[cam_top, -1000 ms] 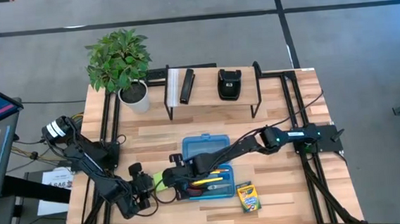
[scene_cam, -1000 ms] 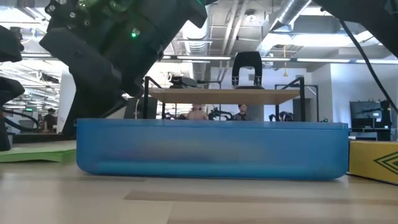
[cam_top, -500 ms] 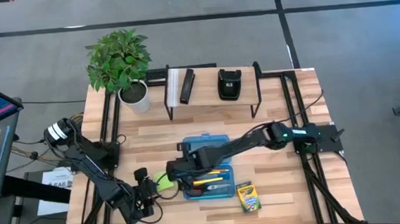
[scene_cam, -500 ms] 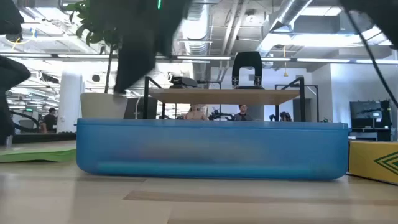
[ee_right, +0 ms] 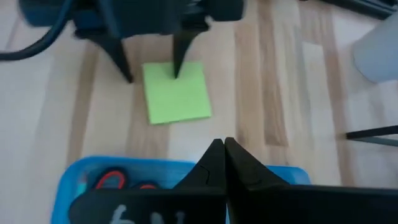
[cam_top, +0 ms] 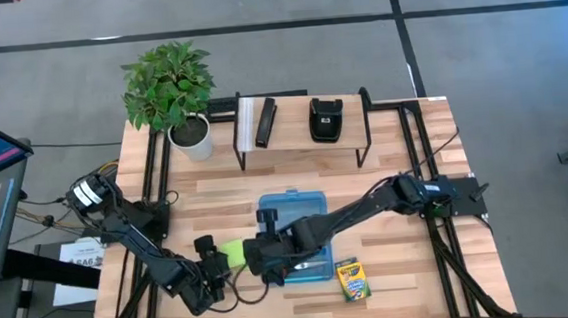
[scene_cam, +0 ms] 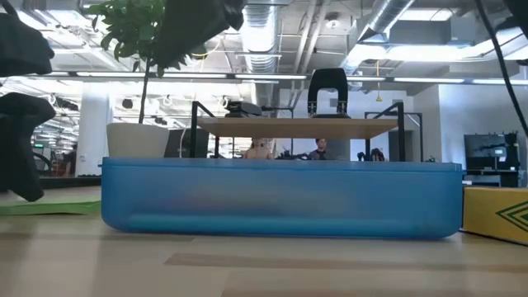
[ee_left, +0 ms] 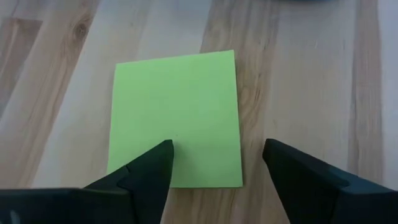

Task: Pack school essentials
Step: Put the sticky note into the supply box

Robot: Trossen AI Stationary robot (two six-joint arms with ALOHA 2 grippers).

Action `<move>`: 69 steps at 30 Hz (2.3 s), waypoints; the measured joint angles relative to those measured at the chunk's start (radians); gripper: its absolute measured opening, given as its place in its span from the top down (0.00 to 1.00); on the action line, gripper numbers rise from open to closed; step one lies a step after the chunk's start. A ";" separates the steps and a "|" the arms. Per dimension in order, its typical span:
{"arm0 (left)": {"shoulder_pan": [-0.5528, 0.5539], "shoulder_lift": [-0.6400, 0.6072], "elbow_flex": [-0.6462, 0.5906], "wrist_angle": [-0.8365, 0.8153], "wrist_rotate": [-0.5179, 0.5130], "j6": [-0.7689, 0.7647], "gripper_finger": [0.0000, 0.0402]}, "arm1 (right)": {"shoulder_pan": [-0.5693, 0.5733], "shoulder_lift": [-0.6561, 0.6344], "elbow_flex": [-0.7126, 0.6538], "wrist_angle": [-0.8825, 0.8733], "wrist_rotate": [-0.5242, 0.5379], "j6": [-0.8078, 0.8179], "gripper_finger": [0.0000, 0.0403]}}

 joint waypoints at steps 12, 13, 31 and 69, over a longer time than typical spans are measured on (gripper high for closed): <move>0.006 0.002 0.000 -0.001 0.030 0.011 0.69 | 0.114 -0.068 -0.001 -0.072 0.066 0.054 0.98; 0.006 0.002 0.000 0.001 0.032 0.011 0.72 | 0.122 -0.075 0.001 -0.067 0.084 0.059 0.98; 0.007 -0.010 0.034 0.007 0.044 0.083 1.00 | 0.142 -0.105 0.000 -0.110 0.163 0.087 0.99; -0.093 -0.061 0.127 -0.162 -0.138 0.049 1.00 | 0.116 -0.090 -0.088 -0.086 0.145 0.105 0.97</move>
